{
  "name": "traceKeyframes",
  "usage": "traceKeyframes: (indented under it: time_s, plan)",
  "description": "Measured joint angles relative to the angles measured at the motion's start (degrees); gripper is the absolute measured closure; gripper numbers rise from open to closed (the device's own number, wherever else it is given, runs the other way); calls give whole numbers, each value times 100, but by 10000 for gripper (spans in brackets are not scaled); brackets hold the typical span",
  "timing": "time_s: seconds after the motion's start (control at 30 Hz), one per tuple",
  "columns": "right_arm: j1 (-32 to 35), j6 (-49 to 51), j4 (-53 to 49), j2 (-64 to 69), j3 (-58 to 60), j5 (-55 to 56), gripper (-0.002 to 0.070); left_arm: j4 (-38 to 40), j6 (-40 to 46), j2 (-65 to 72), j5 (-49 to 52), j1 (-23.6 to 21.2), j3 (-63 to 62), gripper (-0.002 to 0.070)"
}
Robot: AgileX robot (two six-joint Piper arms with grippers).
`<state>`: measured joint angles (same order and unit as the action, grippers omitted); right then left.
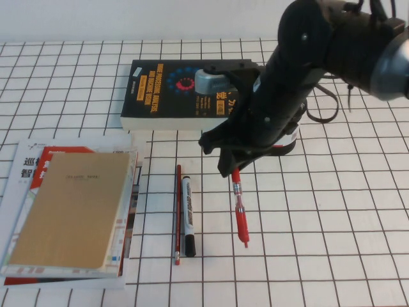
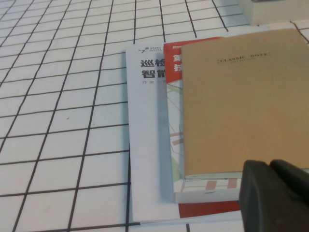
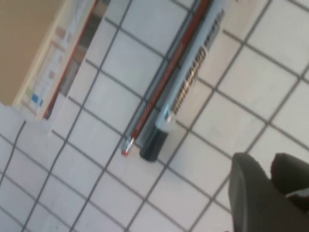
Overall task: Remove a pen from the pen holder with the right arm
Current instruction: 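Take a marker out of the pen holder and lay it on the table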
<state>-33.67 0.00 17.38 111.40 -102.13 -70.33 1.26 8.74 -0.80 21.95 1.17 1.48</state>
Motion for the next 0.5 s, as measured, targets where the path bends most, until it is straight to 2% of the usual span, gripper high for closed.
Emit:
traceKeyframes:
  time_s: [0.23,0.5]
  plan:
    - [-33,0,34,917,-870,0,620,0,0,0,0,0,0,679]
    - [-33,0,657,1512,-1132,0,620,0,0,0,0,0,0,679]
